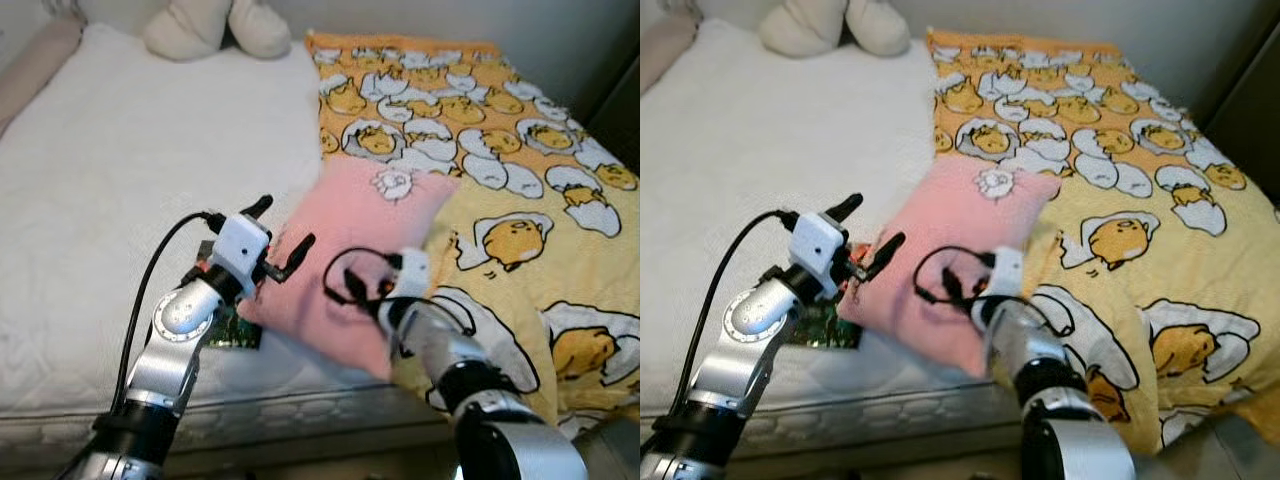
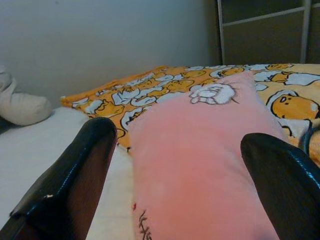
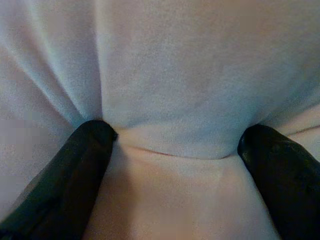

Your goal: Clean up the room

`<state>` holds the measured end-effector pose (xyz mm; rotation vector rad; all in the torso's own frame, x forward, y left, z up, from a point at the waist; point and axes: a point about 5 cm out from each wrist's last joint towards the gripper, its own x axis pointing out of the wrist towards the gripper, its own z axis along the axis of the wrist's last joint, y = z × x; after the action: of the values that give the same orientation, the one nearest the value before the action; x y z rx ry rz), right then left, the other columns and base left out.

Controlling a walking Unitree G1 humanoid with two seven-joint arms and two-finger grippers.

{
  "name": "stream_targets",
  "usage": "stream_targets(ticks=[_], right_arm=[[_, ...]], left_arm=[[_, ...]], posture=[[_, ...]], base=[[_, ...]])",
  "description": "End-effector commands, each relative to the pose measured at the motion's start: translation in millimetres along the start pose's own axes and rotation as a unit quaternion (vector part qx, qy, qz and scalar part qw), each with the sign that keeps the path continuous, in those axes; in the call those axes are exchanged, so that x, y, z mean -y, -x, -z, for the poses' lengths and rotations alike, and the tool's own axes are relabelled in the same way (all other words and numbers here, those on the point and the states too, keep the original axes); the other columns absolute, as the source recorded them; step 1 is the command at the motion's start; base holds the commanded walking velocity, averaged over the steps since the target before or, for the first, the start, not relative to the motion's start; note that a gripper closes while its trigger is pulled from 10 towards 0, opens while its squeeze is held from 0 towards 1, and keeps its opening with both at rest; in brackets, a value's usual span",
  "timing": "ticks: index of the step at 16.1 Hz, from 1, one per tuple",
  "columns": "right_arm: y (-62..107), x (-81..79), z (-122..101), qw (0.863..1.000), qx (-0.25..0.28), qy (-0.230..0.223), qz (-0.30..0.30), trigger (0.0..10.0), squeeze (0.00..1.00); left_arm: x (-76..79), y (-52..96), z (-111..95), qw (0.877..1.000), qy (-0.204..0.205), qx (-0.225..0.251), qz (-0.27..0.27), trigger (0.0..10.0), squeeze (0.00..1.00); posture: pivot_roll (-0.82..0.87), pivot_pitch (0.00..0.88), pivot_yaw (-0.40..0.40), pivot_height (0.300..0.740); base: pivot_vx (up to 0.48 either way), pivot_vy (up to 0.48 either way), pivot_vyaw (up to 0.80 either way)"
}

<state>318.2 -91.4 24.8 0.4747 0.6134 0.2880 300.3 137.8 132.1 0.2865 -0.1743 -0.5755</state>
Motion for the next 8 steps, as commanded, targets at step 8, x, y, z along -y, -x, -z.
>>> stream_targets(ticks=[8], right_arm=[[1.1, 5.5, 9, 0.999, -0.017, 0.029, -0.023, 0.0, 0.0]], left_arm=[[-5.9, 20.9, 0, 0.999, -0.027, -0.031, 0.023, 10.0, 0.0]], posture=[[0.15, 0.017, 0.0, 0.74]], base=[[0.0, 0.0, 0.0]])
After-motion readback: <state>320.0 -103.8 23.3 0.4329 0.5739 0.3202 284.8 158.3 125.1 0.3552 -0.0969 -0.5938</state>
